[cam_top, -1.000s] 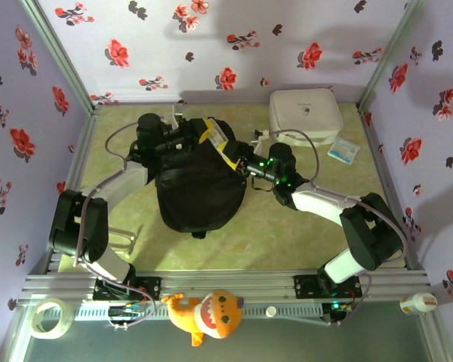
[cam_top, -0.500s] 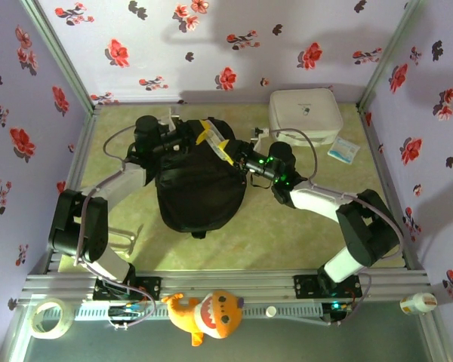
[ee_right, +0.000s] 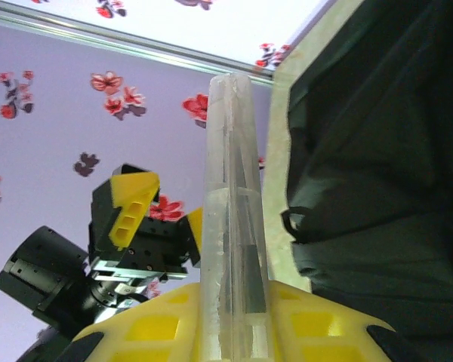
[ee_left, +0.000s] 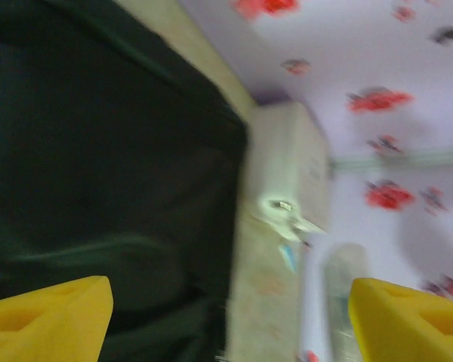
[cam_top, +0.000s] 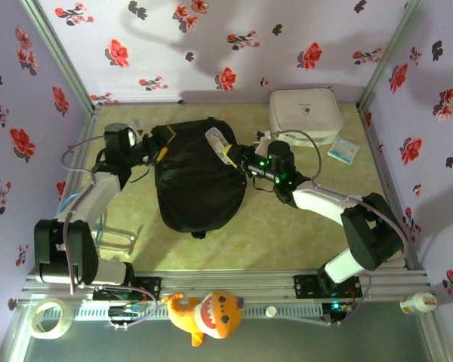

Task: Pack the student bag

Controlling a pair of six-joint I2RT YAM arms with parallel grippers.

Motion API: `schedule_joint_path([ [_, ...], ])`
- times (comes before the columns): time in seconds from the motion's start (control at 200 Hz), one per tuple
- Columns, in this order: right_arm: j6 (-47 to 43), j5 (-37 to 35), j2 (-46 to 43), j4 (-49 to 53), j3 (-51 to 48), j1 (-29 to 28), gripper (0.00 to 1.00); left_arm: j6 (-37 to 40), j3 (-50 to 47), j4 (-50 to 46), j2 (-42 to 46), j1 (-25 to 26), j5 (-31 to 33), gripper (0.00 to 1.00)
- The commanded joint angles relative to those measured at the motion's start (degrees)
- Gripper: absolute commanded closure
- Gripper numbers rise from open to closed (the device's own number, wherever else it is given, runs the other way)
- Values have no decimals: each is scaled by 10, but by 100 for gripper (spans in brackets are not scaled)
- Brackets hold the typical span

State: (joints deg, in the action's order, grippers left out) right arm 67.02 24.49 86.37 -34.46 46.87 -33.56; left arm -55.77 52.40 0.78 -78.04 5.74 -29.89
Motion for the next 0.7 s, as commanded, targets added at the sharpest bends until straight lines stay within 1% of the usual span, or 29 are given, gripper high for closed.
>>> schedule_joint_path([
  [0.0, -73, -38, -38, 83, 19, 3, 79, 116, -41, -157, 19, -4, 108, 18],
  [0.085, -97, -52, -49, 121, 25, 3, 79, 125, -86, -158, 19, -3, 116, 19],
  [0.205, -119, -64, -54, 154, 35, 3, 79, 90, -158, -107, 22, 8, 99, 21],
  [0.31, -130, -69, -53, 169, 44, 3, 79, 51, -211, -51, 39, 31, 99, 22],
  [0.39, -133, -72, -49, 174, 48, 3, 79, 5, -247, 23, 47, 62, 99, 23],
  [0.48, -134, -73, -42, 176, 53, 3, 79, -35, -266, 97, 37, 106, 99, 24],
  [0.64, -132, -74, -36, 177, 54, 4, 79, -70, -255, 173, -7, 179, 100, 27],
  [0.695, -134, -77, -36, 180, 52, 4, 79, -75, -243, 184, -23, 202, 101, 28],
])
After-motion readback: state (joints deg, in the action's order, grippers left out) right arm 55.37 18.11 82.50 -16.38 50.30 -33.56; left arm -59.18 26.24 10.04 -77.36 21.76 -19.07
